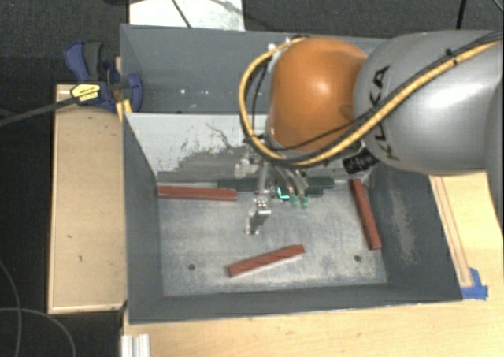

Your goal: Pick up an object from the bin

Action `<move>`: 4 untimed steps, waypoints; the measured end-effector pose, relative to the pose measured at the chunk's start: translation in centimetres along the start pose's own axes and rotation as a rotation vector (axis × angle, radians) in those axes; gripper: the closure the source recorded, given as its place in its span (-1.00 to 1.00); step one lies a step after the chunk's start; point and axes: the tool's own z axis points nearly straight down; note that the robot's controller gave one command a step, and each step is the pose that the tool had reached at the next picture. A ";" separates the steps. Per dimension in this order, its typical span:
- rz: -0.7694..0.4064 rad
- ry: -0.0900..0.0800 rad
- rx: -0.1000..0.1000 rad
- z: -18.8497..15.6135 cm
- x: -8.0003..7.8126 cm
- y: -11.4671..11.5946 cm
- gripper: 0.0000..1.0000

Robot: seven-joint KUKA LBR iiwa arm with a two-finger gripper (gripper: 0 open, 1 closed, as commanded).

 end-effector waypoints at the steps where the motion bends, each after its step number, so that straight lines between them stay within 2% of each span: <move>1: 0.004 -0.008 -0.001 -0.4 -0.2 -0.1 -1.00; 2: -0.082 -0.012 -0.001 2.9 2.0 -1.2 -1.00; 3: -0.337 -0.010 0.000 9.0 4.3 -0.1 -1.00; 4: -0.283 -0.005 0.000 13.1 4.8 -5.6 1.00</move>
Offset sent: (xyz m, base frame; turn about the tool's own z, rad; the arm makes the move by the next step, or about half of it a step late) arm -0.0564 -0.0309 -0.0836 -0.2069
